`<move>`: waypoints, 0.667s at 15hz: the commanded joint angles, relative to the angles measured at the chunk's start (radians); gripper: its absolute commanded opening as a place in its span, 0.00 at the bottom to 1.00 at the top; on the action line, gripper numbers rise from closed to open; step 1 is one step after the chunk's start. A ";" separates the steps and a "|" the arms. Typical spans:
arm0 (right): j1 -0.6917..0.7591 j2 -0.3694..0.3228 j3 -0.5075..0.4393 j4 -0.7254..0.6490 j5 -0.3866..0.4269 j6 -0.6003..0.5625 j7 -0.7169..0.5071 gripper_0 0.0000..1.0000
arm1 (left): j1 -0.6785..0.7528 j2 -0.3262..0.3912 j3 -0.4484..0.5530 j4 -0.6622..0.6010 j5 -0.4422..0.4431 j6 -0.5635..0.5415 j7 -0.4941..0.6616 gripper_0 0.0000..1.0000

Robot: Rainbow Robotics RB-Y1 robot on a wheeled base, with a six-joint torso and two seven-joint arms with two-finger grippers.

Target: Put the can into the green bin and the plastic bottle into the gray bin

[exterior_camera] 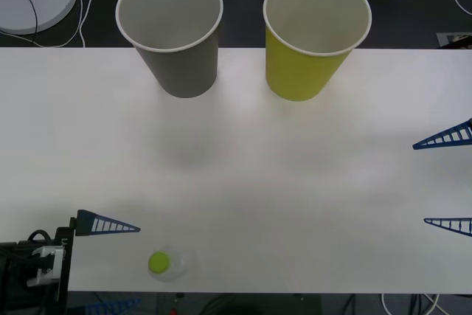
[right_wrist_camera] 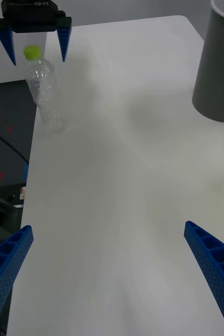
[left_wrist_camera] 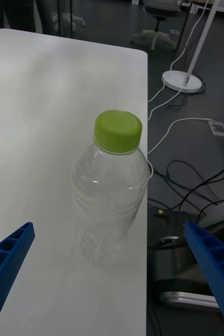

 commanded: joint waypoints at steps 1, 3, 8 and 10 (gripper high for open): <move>0.000 0.000 0.000 0.000 0.000 0.000 0.000 1.00 | -0.017 -0.034 -0.025 0.000 -0.032 0.023 0.004 1.00; 0.000 0.000 0.000 0.000 0.000 0.000 0.000 1.00 | -0.034 -0.044 -0.054 0.000 -0.036 0.040 0.006 1.00; 0.000 0.000 0.000 0.000 0.000 0.000 0.000 1.00 | -0.070 -0.057 -0.143 0.000 -0.036 0.120 0.006 1.00; 0.000 0.000 0.000 0.000 0.000 0.000 0.000 1.00 | -0.079 -0.065 -0.159 0.000 -0.044 0.127 0.008 1.00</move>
